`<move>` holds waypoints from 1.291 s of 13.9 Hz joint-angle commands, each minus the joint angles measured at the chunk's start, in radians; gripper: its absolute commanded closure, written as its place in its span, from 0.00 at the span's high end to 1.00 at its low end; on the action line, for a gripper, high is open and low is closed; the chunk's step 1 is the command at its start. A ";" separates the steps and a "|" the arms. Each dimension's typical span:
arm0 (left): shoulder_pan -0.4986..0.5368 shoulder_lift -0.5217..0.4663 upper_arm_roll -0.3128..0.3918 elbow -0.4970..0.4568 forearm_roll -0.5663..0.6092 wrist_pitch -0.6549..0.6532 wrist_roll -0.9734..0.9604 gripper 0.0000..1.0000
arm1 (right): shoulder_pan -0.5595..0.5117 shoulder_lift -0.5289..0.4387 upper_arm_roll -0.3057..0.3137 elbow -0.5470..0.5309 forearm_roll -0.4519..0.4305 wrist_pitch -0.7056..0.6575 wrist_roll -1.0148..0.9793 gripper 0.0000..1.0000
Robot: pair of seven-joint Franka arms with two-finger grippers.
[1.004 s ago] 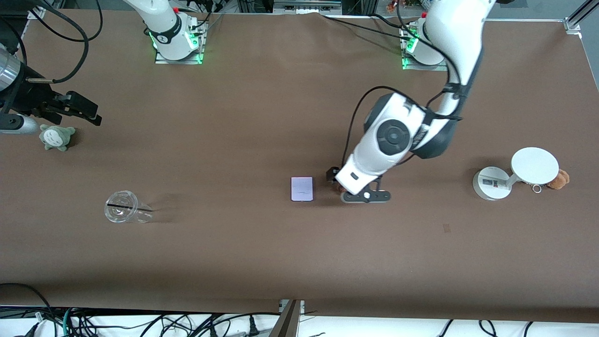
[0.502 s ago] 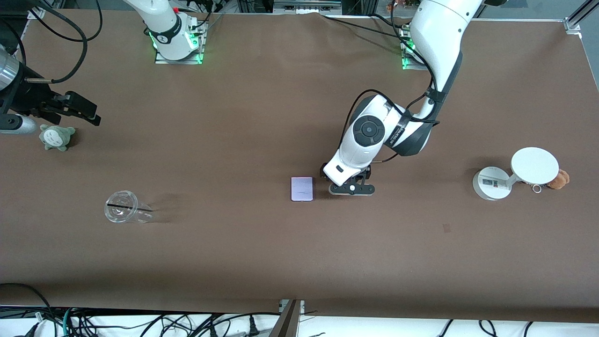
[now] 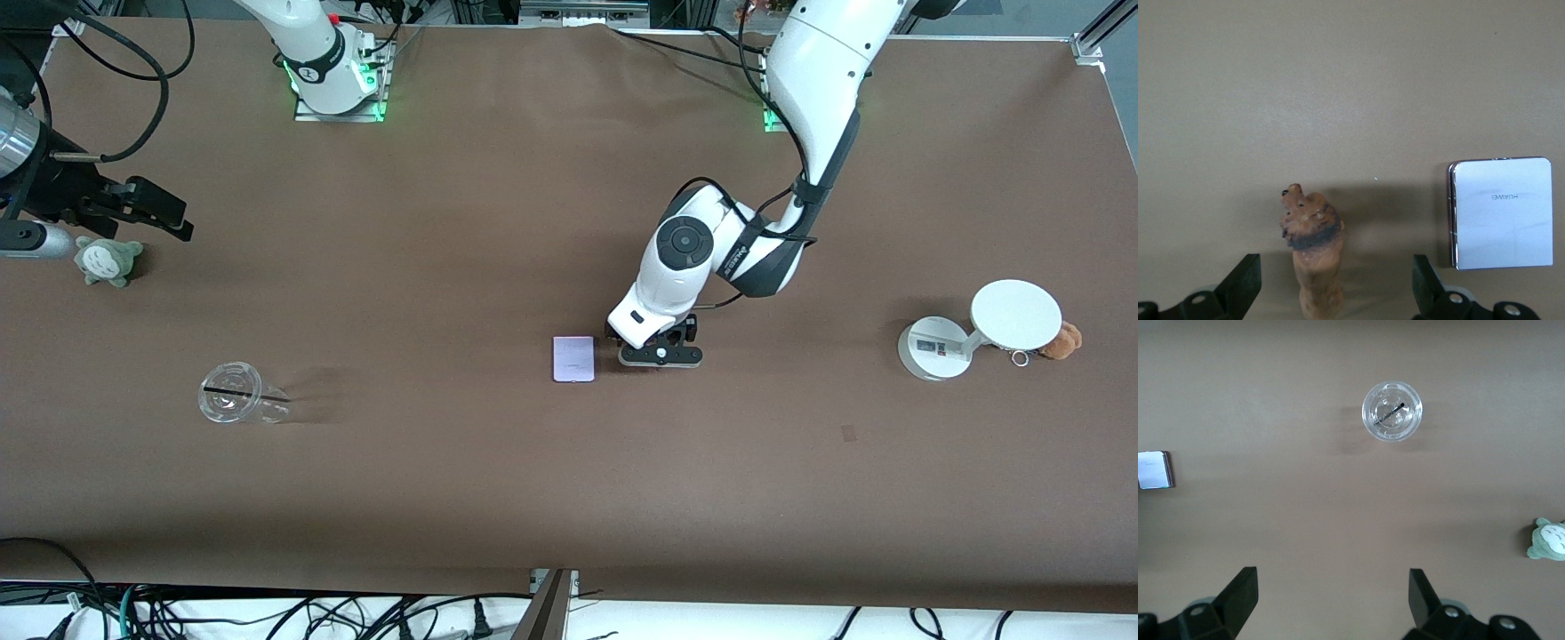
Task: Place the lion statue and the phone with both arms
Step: 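Lift the lion with the left gripper while the right gripper reaches out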
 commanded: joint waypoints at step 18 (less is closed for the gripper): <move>0.214 -0.166 0.017 -0.152 0.059 0.030 0.128 0.00 | 0.047 0.227 0.014 0.017 -0.047 0.019 -0.004 1.00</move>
